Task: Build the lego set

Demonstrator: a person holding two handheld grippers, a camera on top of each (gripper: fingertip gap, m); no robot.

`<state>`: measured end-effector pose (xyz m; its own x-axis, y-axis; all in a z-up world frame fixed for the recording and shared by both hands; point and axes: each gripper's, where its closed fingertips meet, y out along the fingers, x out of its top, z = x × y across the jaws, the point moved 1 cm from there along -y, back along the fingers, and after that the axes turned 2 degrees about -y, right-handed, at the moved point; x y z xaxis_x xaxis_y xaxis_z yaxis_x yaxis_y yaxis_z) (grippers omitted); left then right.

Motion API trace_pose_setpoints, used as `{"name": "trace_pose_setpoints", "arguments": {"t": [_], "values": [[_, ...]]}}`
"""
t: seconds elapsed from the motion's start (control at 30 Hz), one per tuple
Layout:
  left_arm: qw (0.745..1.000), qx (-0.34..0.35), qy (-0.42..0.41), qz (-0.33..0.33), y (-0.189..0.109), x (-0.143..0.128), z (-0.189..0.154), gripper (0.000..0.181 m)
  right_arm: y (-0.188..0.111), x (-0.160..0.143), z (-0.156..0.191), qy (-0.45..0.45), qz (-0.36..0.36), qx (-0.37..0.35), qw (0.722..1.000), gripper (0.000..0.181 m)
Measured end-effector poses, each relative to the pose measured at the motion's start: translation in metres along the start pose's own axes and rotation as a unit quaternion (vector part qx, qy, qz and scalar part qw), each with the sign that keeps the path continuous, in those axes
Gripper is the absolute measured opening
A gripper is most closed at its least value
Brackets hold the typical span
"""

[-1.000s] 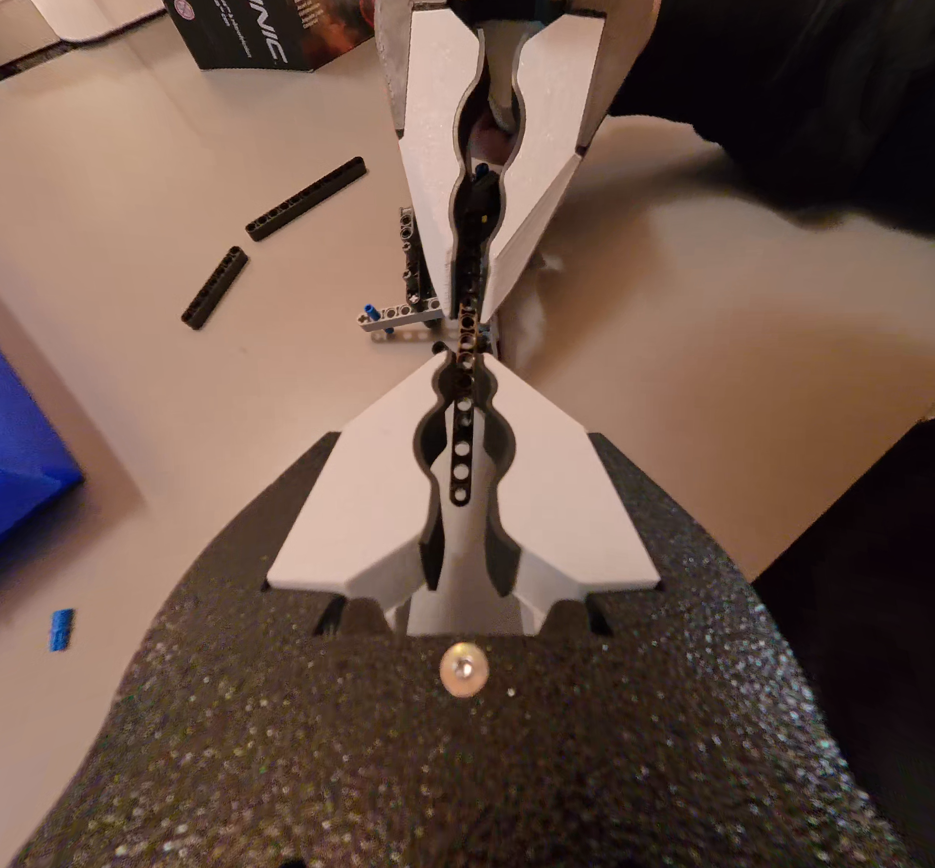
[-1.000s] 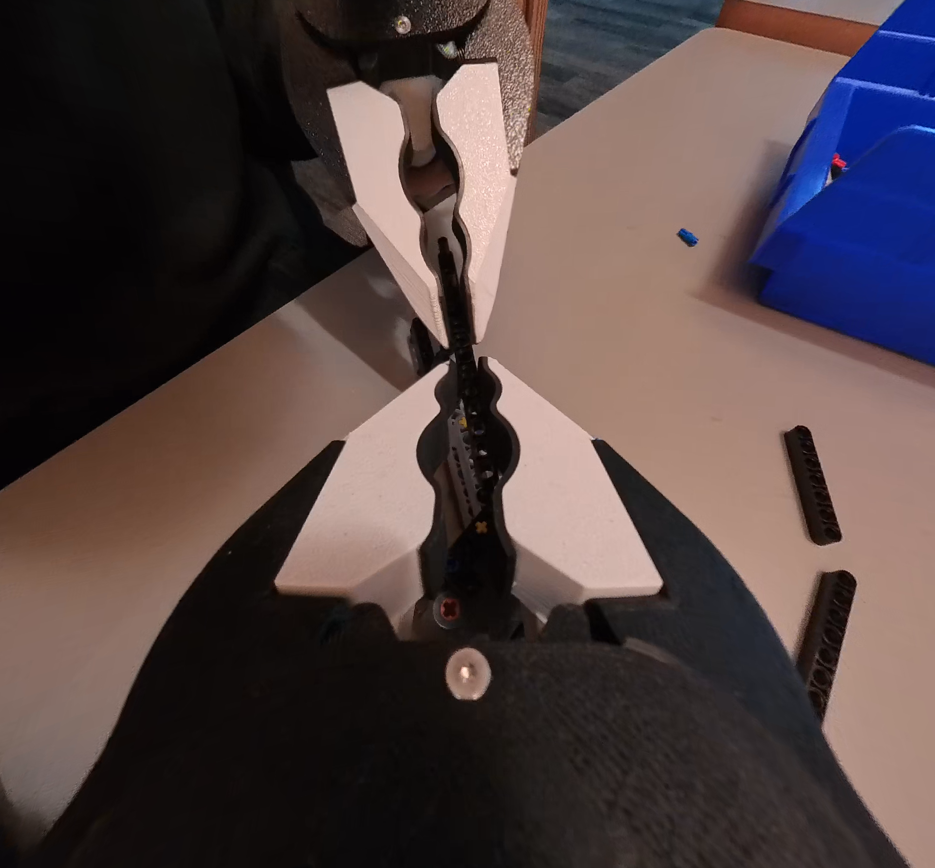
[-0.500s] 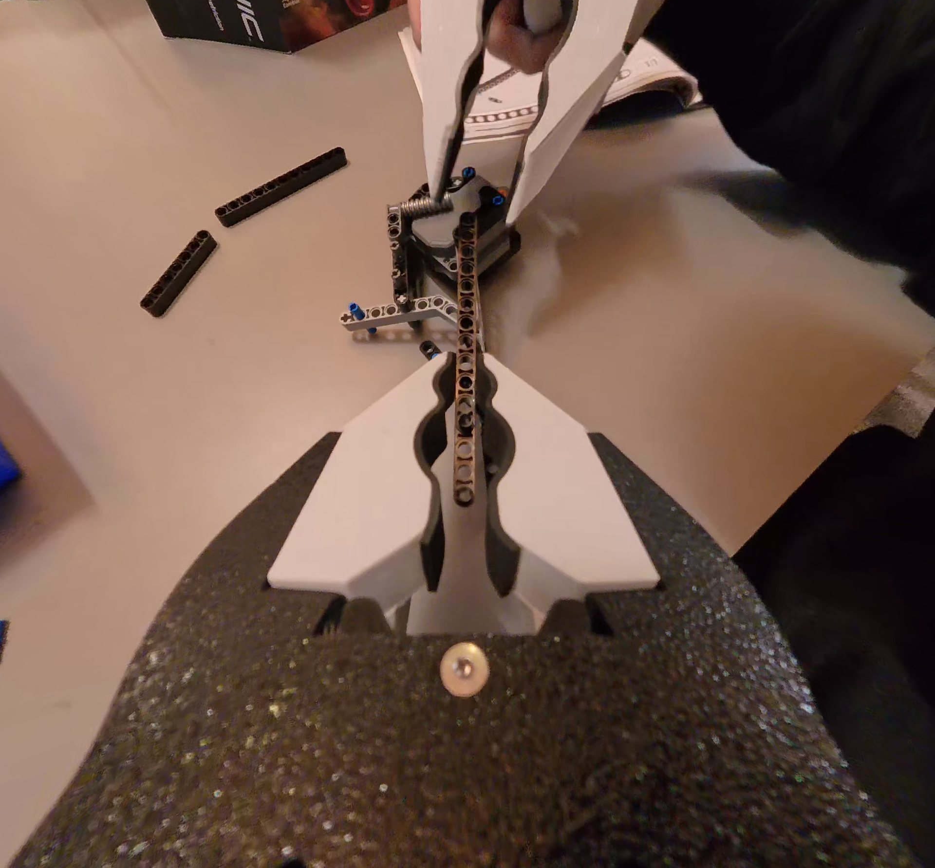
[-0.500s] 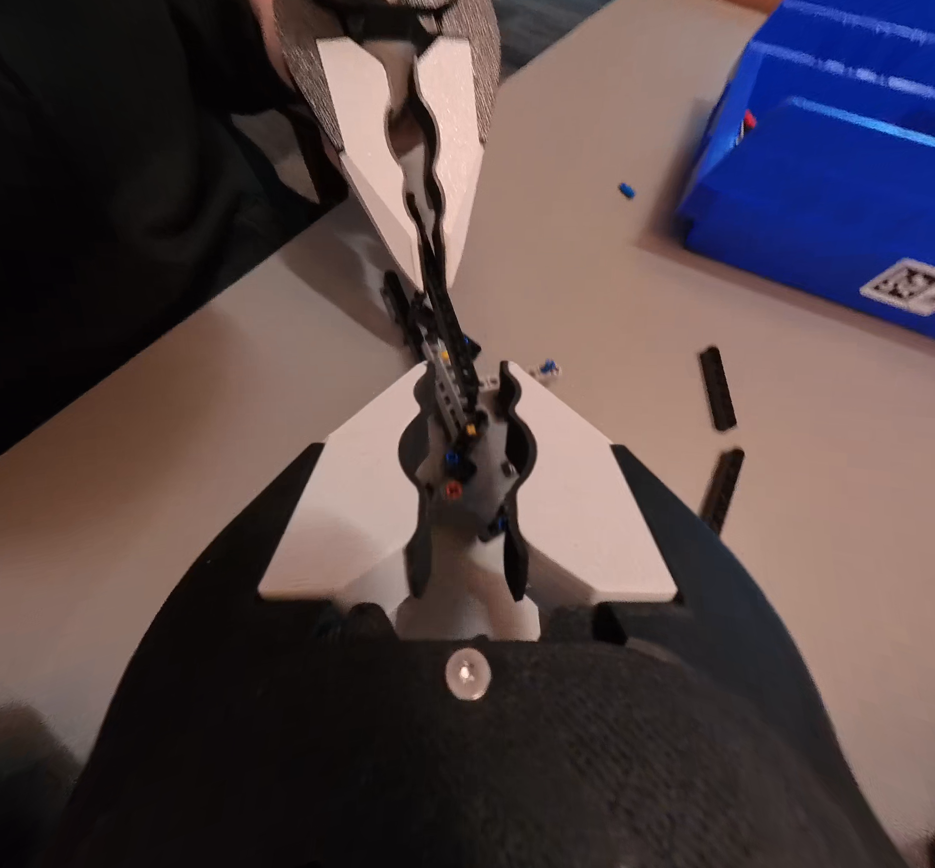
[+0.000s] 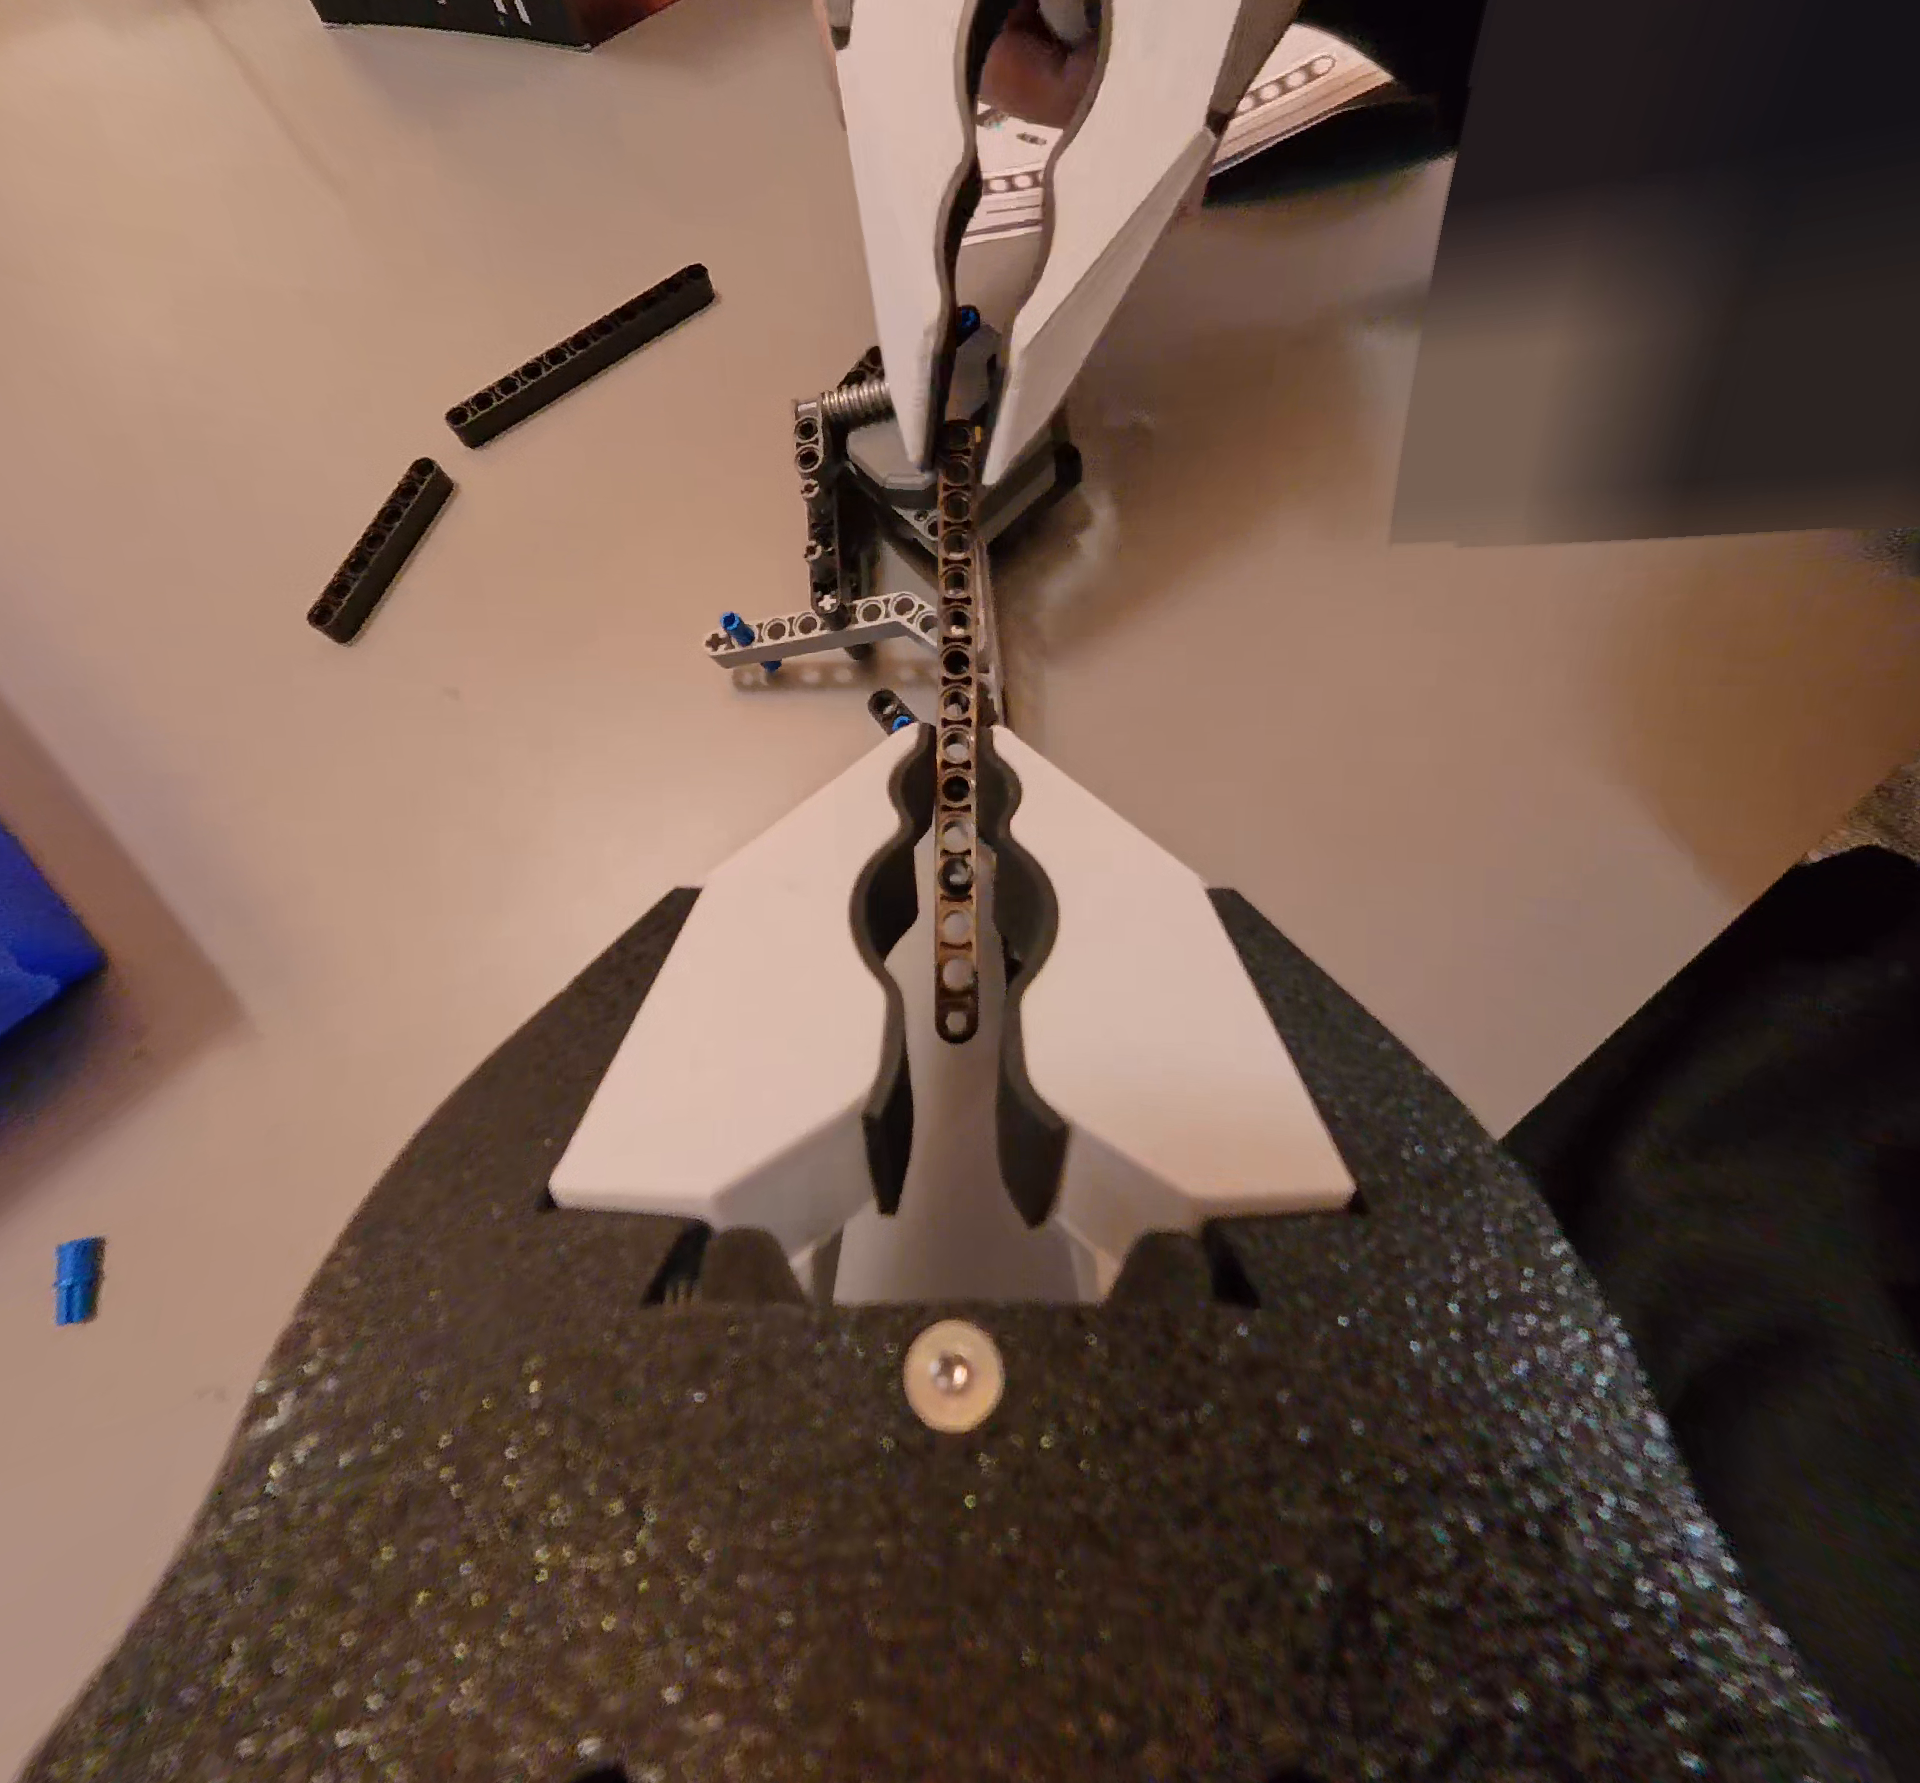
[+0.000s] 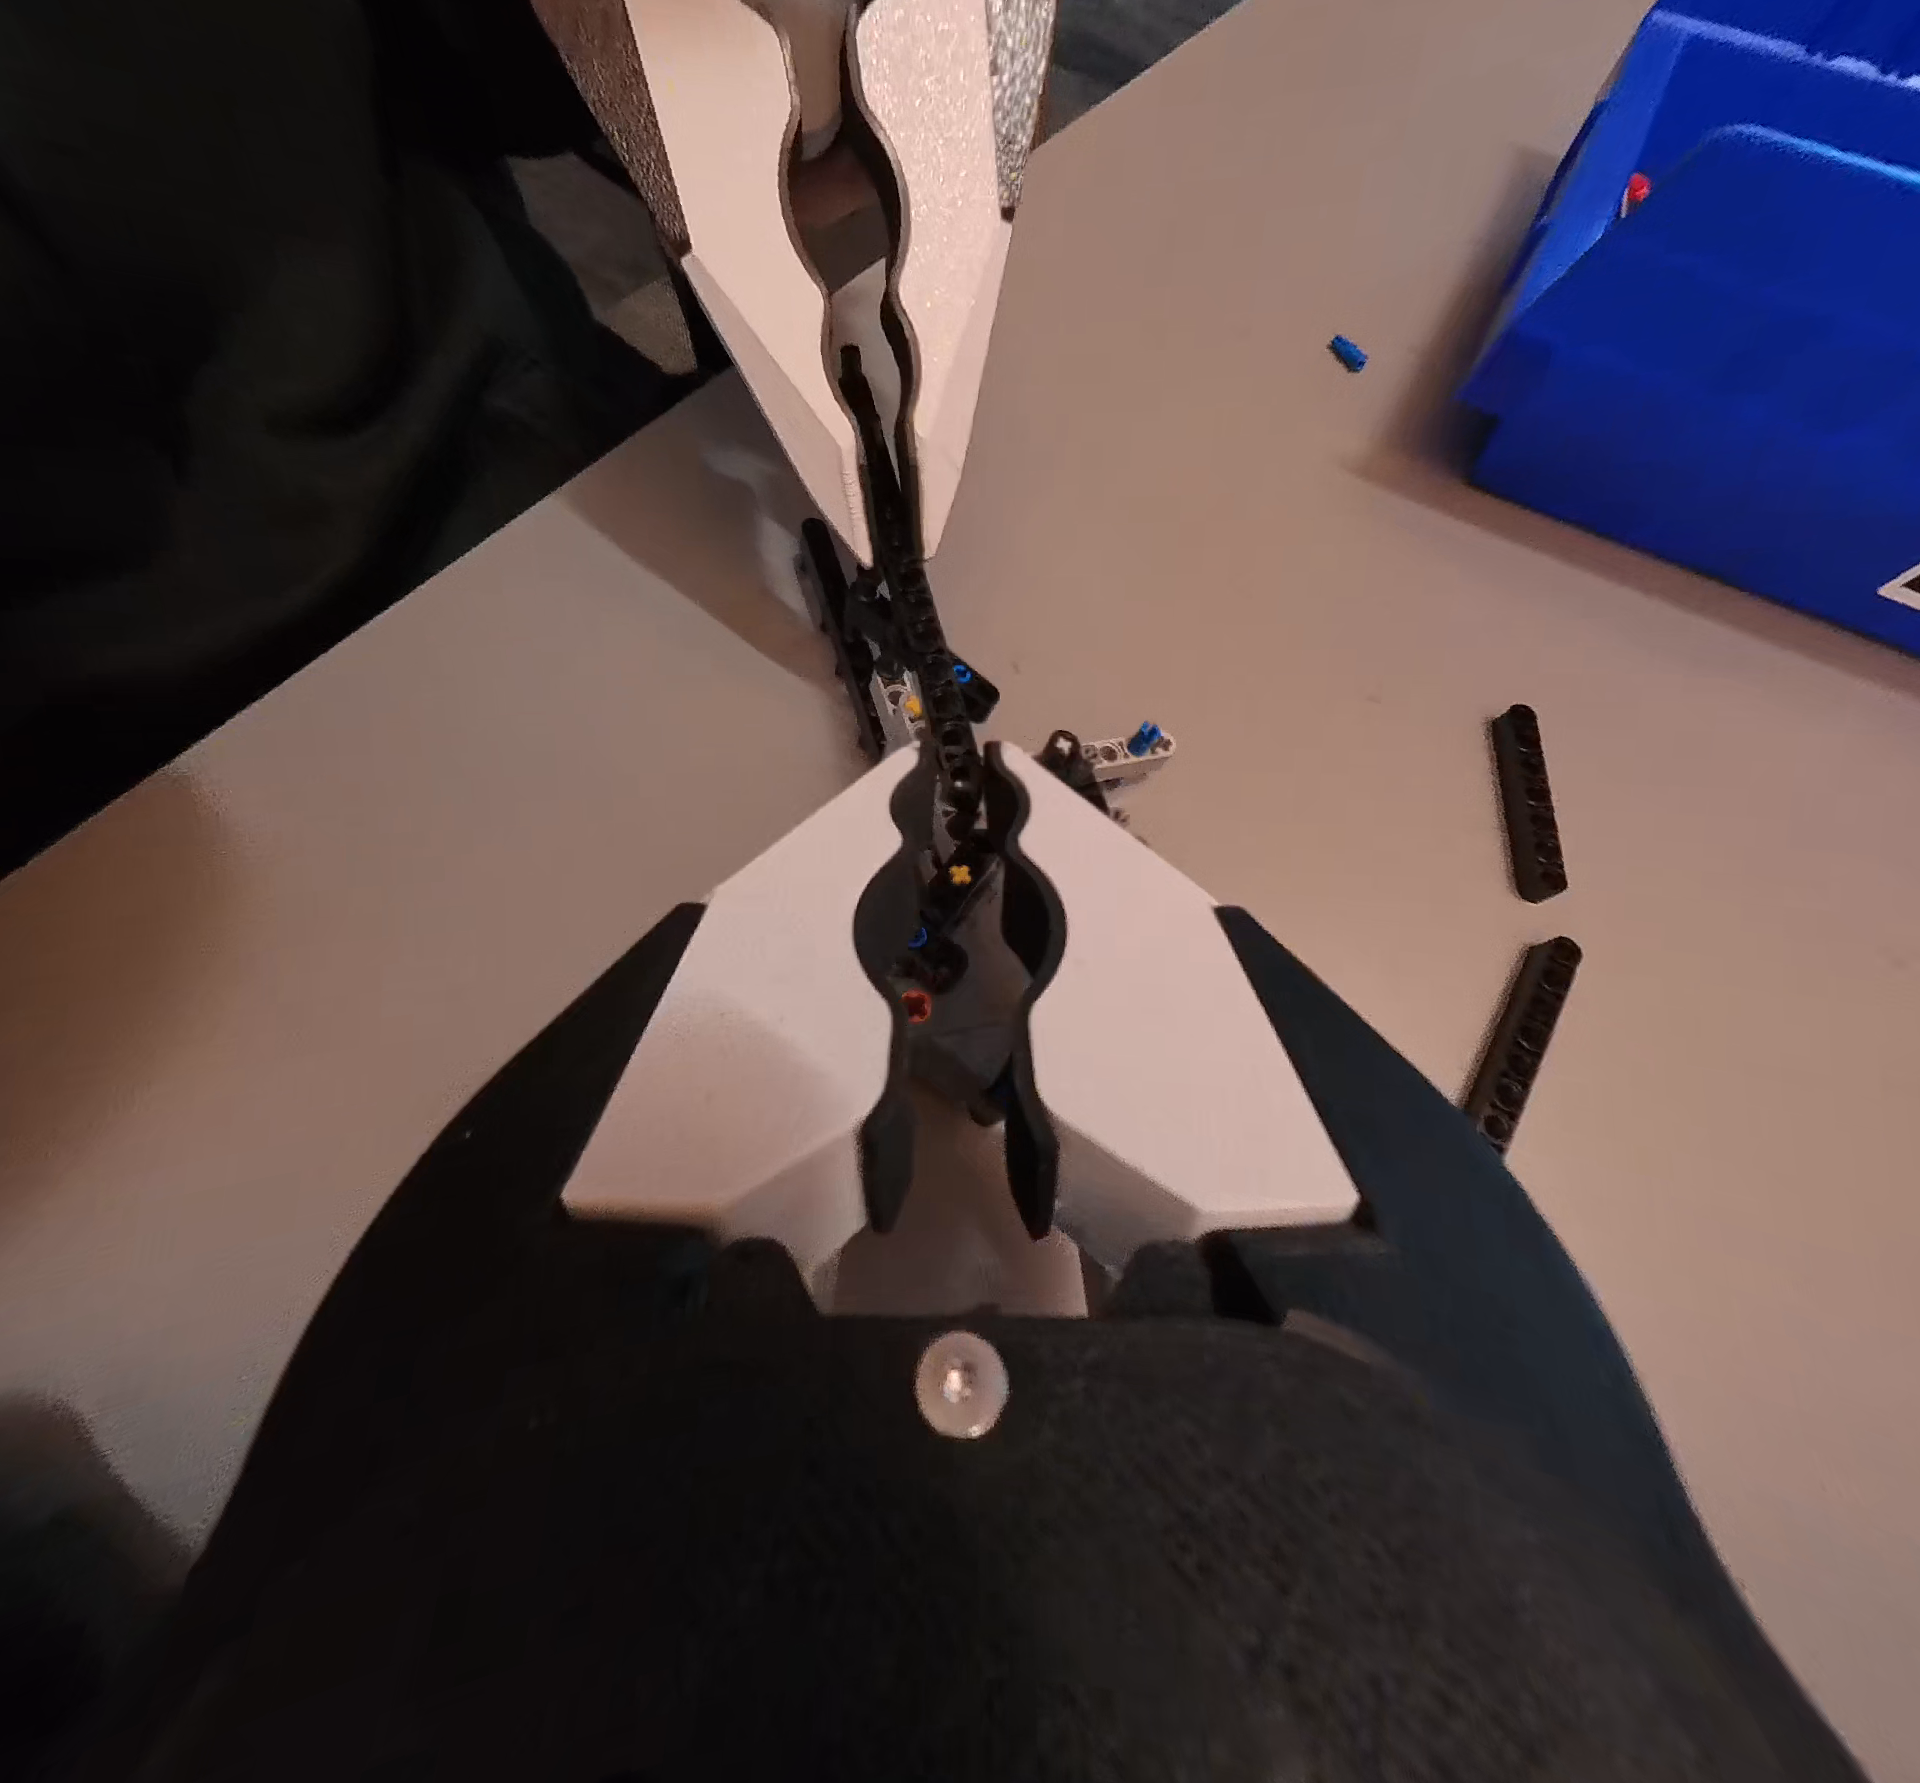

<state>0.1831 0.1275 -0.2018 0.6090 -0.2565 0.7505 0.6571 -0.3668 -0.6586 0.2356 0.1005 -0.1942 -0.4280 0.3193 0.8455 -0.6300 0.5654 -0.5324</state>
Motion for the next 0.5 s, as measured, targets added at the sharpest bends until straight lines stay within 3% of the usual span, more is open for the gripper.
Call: {"name": "trace_pose_setpoints", "arguments": {"t": [0.5], "values": [[0.999, 0.023, 0.017, 0.019, -0.0005, 0.0003, 0.0030, 0.005, 0.0054, -0.0078, -0.0024, 0.002, 0.000, 0.001, 1.000, 0.006]]}}
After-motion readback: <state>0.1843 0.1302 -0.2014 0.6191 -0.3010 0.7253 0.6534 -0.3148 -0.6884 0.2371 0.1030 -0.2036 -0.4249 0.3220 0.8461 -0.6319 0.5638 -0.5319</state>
